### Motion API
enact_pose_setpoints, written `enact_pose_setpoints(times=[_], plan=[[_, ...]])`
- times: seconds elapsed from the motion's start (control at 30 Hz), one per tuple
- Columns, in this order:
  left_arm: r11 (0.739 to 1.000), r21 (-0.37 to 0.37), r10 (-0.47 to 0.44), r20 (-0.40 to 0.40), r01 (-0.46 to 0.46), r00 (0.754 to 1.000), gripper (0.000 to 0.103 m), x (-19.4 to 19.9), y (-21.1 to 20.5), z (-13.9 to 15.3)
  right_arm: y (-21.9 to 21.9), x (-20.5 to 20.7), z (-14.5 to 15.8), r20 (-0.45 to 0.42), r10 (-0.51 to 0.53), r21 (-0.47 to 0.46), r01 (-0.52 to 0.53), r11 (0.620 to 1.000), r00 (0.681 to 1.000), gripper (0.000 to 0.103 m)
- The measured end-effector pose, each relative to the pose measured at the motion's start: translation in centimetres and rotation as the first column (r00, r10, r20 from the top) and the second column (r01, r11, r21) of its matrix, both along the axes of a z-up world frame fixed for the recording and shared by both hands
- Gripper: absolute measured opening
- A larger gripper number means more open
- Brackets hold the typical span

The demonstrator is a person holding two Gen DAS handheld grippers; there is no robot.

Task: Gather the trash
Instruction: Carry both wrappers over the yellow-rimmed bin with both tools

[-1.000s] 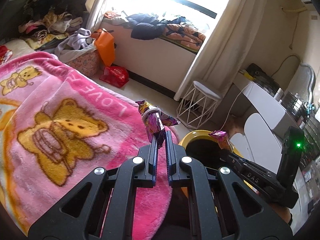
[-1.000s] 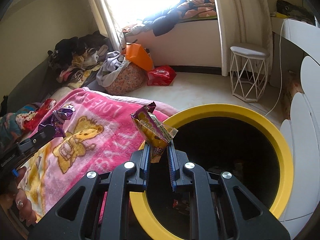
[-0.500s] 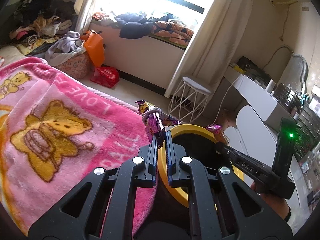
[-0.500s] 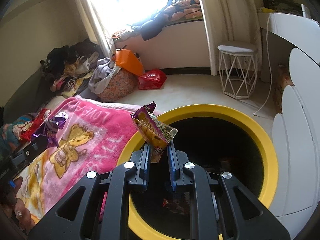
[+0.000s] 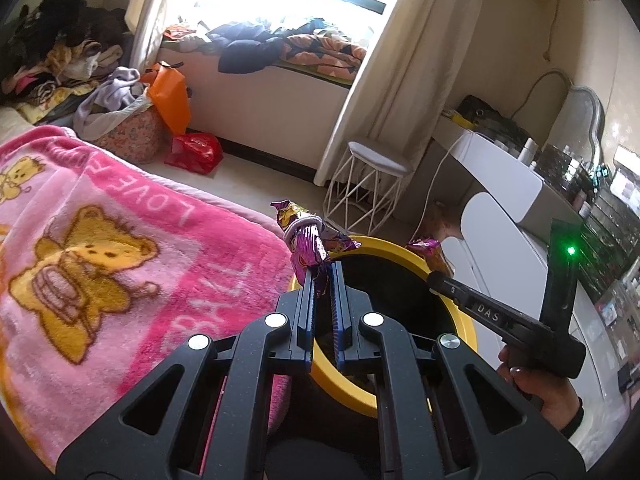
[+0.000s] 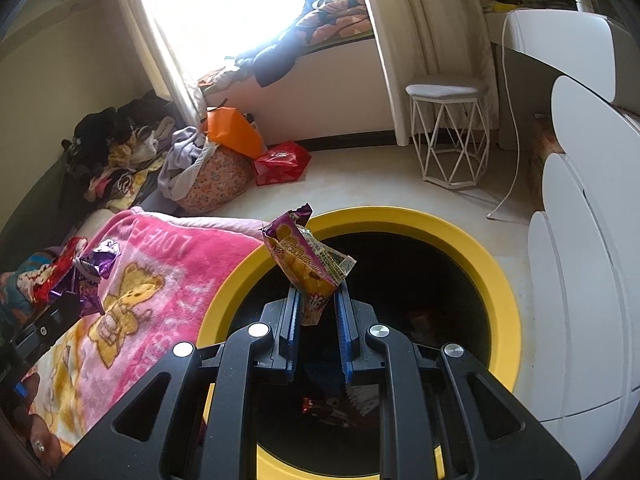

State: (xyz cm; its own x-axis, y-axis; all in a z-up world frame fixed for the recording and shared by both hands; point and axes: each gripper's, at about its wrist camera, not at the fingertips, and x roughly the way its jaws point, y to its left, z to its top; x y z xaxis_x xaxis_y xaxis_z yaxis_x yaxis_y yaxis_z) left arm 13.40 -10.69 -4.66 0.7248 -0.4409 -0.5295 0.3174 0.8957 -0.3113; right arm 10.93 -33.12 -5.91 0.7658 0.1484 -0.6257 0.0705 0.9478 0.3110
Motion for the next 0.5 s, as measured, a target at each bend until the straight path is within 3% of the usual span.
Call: enact_pose_setpoints(times=[0.5], plan=[[0.995, 0.058, -0.084, -0.026, 0.085, 0.996, 0.004, 0.2, -3.8, -1.6, -2.8, -0.1, -1.3, -0.038, -0.064, 0.009, 0.064, 0.998, 0.997, 0.016]])
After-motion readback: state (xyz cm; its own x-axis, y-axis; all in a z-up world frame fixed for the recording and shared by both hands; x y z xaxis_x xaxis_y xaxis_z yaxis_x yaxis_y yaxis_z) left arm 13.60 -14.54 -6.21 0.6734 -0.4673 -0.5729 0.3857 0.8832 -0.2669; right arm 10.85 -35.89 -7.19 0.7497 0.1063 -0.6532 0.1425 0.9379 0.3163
